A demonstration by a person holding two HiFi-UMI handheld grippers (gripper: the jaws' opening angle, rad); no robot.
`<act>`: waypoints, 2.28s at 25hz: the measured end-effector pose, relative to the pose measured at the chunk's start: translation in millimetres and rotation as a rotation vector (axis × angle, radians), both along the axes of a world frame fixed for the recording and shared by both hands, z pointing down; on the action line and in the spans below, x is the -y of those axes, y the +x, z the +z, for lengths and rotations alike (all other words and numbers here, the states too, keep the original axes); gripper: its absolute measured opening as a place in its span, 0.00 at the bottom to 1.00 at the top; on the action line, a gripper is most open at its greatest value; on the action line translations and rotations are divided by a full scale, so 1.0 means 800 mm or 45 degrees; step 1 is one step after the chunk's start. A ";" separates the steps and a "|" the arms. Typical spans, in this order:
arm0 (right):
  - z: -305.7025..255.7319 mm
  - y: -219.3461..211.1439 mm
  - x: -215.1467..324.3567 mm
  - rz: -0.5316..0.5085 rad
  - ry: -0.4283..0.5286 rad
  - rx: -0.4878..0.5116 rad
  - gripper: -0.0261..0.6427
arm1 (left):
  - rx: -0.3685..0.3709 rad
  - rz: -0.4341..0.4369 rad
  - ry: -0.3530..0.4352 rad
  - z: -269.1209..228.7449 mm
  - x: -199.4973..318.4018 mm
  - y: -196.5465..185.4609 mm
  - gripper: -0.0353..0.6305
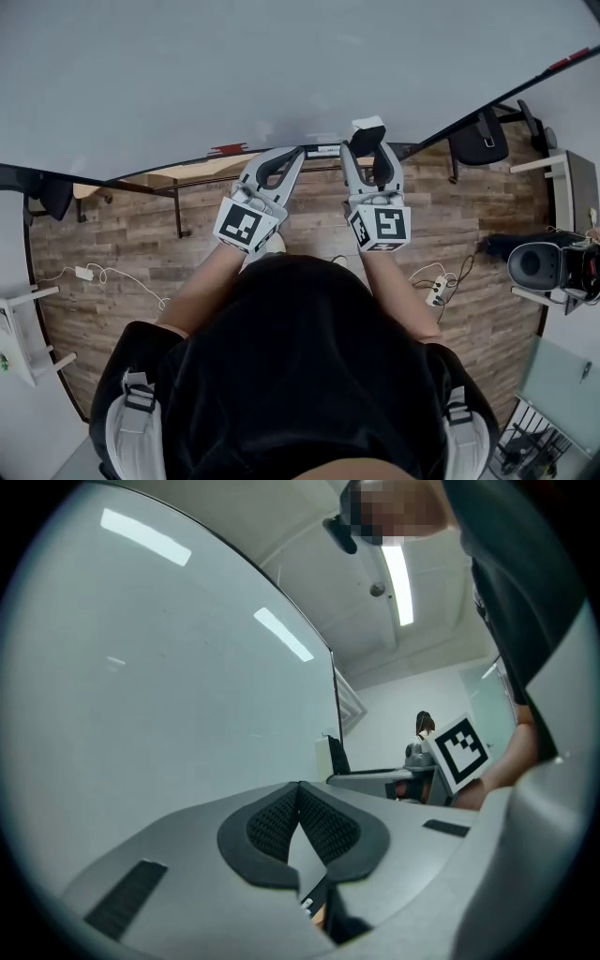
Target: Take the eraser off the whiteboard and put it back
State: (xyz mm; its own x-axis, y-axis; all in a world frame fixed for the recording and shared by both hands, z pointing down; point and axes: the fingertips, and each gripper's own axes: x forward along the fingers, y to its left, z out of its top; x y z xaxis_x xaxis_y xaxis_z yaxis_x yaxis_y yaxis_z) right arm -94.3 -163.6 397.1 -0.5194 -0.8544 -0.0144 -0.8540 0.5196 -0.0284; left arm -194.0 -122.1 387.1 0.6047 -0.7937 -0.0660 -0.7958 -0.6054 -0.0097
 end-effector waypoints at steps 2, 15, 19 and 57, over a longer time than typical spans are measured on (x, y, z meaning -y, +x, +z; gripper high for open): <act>0.012 -0.007 0.005 0.027 -0.017 0.009 0.37 | 0.013 0.014 -0.012 0.012 0.006 -0.012 0.04; 0.063 -0.027 0.049 0.142 -0.042 0.009 0.37 | 0.027 0.172 -0.050 0.061 0.049 -0.027 0.04; 0.078 -0.033 0.061 0.161 -0.061 0.001 0.37 | 0.037 0.208 -0.044 0.068 0.056 -0.028 0.04; 0.129 -0.036 0.060 0.042 -0.231 -0.044 0.44 | 0.010 0.135 -0.132 0.086 0.060 -0.037 0.04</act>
State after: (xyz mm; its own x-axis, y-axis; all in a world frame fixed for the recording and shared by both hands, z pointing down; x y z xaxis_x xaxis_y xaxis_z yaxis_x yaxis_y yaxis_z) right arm -122.8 -211.7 500.0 -0.4884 -0.8581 0.1588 -0.8726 0.4801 -0.0894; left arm -223.7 -170.2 455.5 0.6857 -0.7277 0.0180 -0.7275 -0.6842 0.0513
